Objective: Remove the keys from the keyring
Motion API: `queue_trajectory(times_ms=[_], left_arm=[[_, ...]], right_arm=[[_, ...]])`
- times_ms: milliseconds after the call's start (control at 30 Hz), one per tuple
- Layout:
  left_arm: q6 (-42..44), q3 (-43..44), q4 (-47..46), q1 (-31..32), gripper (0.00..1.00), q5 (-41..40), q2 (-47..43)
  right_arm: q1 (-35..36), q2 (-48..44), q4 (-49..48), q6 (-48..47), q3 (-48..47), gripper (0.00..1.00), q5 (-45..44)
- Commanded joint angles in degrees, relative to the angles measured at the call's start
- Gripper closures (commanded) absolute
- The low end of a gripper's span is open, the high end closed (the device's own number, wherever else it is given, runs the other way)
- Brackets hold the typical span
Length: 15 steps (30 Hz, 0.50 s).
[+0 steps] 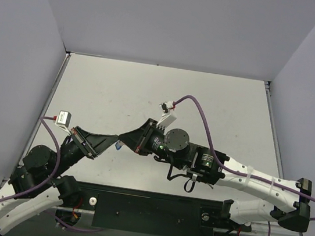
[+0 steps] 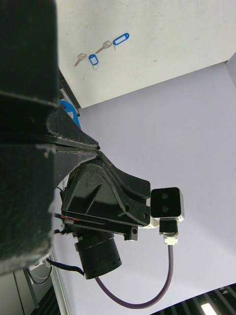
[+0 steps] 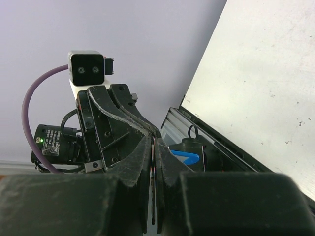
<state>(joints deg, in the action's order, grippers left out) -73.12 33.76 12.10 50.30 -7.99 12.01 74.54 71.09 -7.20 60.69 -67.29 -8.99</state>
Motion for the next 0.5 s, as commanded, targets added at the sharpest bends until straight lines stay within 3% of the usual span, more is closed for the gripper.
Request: queue_trajectory(times_ms=[0,133,200,267,400,467], left_arm=[[-0.09,0.69,1.61,-0.29,1.0,-5.72,-0.41],[3.33,3.06,3.02,-0.29,1.0,-3.0,1.95],[6.05,5.61,4.94,-0.29,0.86,-0.81,3.88],[8.6,8.6,8.27,-0.21,0.59,-0.36,5.12],[12.73,11.94,9.61,-0.21,0.34,1.3,5.3],[15.81,14.22,11.62,-0.21,0.31,2.8,5.83]], right_arm=[[0.17,-0.16,-4.22,0.84,0.05,1.0,1.0],[-0.01,-0.07,-3.26,0.75,-0.21,1.0,1.7],[-0.36,-0.42,-2.21,0.57,-0.48,1.0,1.96],[-0.89,-1.21,-0.98,0.31,-0.48,1.0,2.4],[-1.68,-3.67,1.74,-0.92,-0.56,1.0,3.54],[-1.94,-4.73,2.97,-2.15,-0.65,1.0,4.51]])
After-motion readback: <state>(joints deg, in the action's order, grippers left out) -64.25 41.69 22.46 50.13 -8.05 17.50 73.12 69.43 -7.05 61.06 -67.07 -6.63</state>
